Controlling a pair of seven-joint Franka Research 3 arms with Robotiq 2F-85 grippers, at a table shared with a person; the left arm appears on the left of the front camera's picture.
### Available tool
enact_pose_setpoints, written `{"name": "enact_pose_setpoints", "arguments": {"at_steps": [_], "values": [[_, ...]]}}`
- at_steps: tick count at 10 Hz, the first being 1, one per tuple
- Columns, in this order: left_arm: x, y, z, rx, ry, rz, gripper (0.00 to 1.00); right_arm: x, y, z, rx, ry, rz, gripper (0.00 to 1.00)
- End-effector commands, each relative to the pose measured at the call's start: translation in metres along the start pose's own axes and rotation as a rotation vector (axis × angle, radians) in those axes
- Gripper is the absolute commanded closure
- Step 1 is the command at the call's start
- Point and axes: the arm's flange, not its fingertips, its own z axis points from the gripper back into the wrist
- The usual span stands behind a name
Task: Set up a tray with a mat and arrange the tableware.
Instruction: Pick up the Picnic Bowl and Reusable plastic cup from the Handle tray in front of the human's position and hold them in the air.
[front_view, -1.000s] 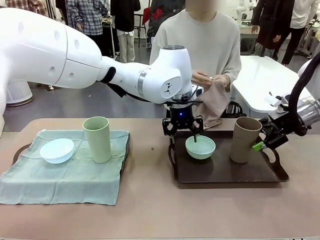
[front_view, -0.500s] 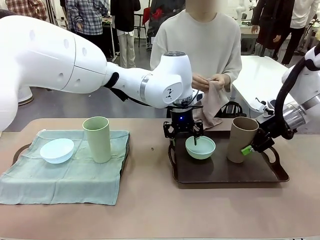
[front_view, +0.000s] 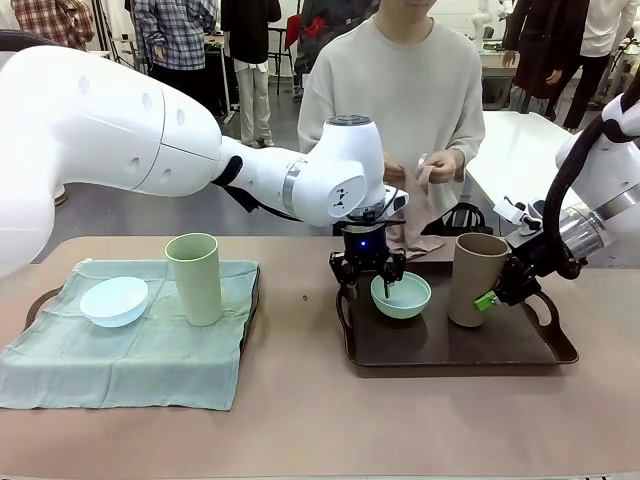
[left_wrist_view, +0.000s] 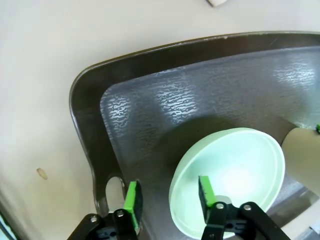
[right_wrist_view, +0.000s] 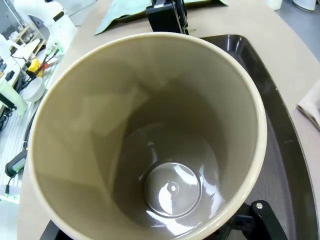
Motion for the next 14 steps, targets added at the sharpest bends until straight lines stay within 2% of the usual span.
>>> {"name": "enact_pose_setpoints", "arguments": {"at_steps": [1,2,3,4,5,7,8,10,14], "values": [[0.003,-0.002,0.004,-0.003,-0.022,-0.012,1.00,-0.005,-0.002,-0.003,0.015,-0.002,0.009,1.00],[0.003,-0.002,0.005,0.001,-0.020,-0.010,1.00,-0.005,-0.002,-0.003,0.015,-0.004,0.005,1.00],[0.003,-0.003,0.005,0.005,-0.020,-0.004,0.94,-0.006,-0.002,-0.003,0.014,-0.005,0.006,0.76],[0.003,-0.003,0.006,0.008,-0.020,-0.004,1.00,-0.006,-0.002,-0.002,0.013,-0.005,0.005,0.77],[0.003,-0.003,0.006,0.011,-0.021,-0.004,1.00,-0.007,-0.002,-0.002,0.011,-0.003,0.004,1.00],[0.001,-0.002,0.009,0.029,-0.019,0.002,1.00,-0.009,-0.005,0.005,-0.007,-0.013,-0.013,1.00],[0.000,0.000,0.013,0.039,-0.022,0.007,1.00,-0.006,-0.005,0.010,-0.030,-0.012,-0.044,0.77],[-0.013,0.001,0.042,0.037,-0.026,0.027,1.00,0.013,0.011,0.035,-0.073,-0.025,-0.081,0.78],[-0.031,0.006,0.146,0.052,-0.169,0.012,1.00,0.099,0.101,0.115,-0.154,-0.034,0.018,0.78]]}}
